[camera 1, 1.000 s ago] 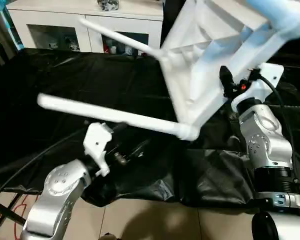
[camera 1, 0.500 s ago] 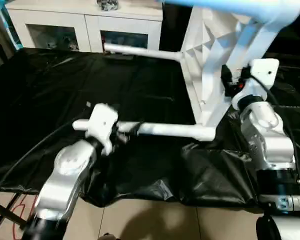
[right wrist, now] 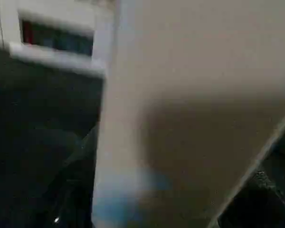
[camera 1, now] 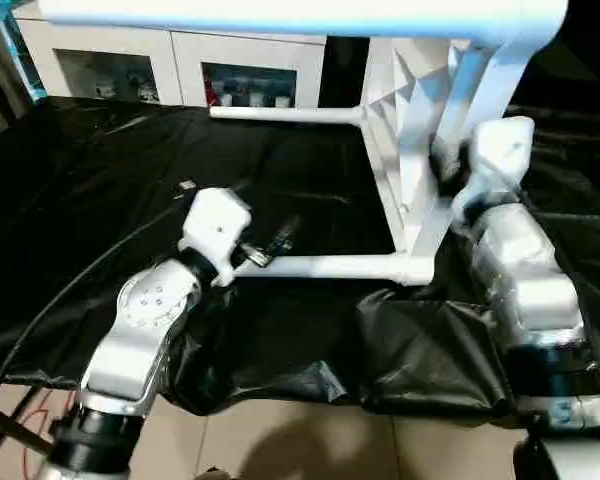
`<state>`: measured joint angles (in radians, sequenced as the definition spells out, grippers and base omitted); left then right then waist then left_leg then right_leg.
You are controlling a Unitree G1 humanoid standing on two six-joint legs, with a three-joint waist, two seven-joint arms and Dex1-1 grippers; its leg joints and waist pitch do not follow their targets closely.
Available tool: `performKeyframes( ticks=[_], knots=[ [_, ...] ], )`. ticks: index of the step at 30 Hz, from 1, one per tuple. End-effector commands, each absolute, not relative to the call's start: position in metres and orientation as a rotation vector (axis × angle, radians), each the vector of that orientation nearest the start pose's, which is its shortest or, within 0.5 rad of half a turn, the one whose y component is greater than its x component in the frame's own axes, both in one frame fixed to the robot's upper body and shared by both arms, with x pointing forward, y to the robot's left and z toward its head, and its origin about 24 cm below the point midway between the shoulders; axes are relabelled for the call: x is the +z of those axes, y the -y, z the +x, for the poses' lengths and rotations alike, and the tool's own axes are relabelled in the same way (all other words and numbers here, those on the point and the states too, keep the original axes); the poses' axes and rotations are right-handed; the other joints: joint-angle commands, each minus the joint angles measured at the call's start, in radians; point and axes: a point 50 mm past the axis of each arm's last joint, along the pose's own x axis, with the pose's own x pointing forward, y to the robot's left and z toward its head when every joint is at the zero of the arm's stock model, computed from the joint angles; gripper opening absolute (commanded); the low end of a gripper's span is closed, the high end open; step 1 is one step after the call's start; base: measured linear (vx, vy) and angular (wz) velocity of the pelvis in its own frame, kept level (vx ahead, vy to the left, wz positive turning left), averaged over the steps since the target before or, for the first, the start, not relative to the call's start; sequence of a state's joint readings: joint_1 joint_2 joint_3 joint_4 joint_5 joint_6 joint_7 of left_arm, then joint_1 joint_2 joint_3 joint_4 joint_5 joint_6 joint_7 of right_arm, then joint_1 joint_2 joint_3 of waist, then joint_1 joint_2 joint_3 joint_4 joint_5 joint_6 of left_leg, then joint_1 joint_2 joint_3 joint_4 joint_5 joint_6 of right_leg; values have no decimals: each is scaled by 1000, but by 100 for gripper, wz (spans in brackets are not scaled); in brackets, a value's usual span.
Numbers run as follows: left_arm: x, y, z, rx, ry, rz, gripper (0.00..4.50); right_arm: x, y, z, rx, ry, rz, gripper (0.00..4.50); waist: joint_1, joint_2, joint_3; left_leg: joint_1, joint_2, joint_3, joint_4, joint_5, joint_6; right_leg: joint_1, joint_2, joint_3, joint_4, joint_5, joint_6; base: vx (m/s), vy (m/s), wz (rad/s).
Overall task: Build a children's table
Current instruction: Flip table
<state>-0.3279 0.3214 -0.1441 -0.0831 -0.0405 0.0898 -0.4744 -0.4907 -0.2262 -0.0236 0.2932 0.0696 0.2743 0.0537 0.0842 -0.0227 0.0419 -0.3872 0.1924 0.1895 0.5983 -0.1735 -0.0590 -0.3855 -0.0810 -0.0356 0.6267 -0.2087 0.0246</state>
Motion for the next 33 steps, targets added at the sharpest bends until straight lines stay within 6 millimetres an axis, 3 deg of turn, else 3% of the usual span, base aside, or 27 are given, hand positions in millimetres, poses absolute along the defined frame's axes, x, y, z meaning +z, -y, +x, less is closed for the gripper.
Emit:
performKeyframes(
  ticks=[1,2,3,7,11,12,18,20,22,24,25,26,27,29,33],
  knots=[
    [133,-123,296,-668,238,395,450,101,177,346,42,-49,-114,302,-8,1,-61,23,27,-15,-75,-239,-68,25,-41,33,-72,-116,-126,0,0,0],
    [133,-123,297,-664,245,393,450,101,176,346,38,-47,-103,302,-8,1,-61,23,27,-15,-75,-239,-68,25,-41,33,-72,-116,-126,0,0,0],
    [135,-123,297,-668,260,405,450,98,176,346,41,-48,-112,302,-9,15,-62,21,27,-14,-72,-195,-60,25,-40,33,-69,-69,-135,0,0,0],
    [132,-124,296,-683,273,463,450,94,175,344,63,-33,-133,302,-9,15,-63,22,28,-12,-69,-166,-52,27,-37,32,-62,-11,-148,0,0,0],
    [130,-124,296,-683,270,467,450,93,173,344,82,-11,-154,302,-10,15,-61,25,29,-11,-70,-194,-55,25,-38,33,-64,-42,-155,0,0,0],
    [129,-124,295,-685,268,455,450,93,172,344,86,-2,-164,302,-9,10,-60,25,30,-10,-71,-205,-54,25,-39,33,-65,-66,-156,0,0,0],
    [126,-129,292,-662,248,375,450,92,168,343,98,27,-182,302,-11,5,-58,23,30,-9,-71,-212,-47,23,-39,34,-68,-99,-150,0,0,0],
    [131,-130,291,-647,286,368,450,89,169,343,97,27,-168,287,-11,7,-58,24,30,-9,-72,-215,-45,22,-39,35,-69,-104,-150,0,0,0],
    [140,-131,292,-631,344,394,450,87,169,344,99,26,-154,267,-13,-2,-58,21,31,-9,-72,-214,-40,24,-39,34,-71,-110,-149,0,0,0],
    [148,-134,293,-599,401,462,450,87,169,344,103,31,-144,256,-14,1,-59,20,30,-10,-71,-207,-33,25,-39,34,-70,-107,-143,0,0,0],
    [154,-135,293,-579,453,537,450,87,169,344,104,33,-142,244,-15,-4,-59,20,31,-9,-70,-201,-30,25,-39,34,-69,-101,-141,0,0,0],
    [155,-136,293,-576,462,551,450,87,169,344,104,33,-142,227,-13,-3,-59,20,30,-10,-70,-195,-28,25,-40,34,-68,-96,-141,0,0,0],
    [167,-139,293,-525,564,727,450,87,168,345,106,36,-142,222,-16,0,-59,19,32,-12,-70,-189,-21,25,-37,33,-69,-88,-135,0,0,0],
    [180,-140,293,-463,676,901,450,88,168,345,111,42,-140,209,-19,1,-62,18,32,-13,-67,-163,-14,28,-37,32,-64,-53,-127,0,0,0],
    [210,-142,288,-322,893,1029,450,89,166,347,118,53,-140,202,-22,4,-61,18,33,-12,-66,-161,-22,27,-39,30,-58,-36,-153,0,0,0]
  ],
)
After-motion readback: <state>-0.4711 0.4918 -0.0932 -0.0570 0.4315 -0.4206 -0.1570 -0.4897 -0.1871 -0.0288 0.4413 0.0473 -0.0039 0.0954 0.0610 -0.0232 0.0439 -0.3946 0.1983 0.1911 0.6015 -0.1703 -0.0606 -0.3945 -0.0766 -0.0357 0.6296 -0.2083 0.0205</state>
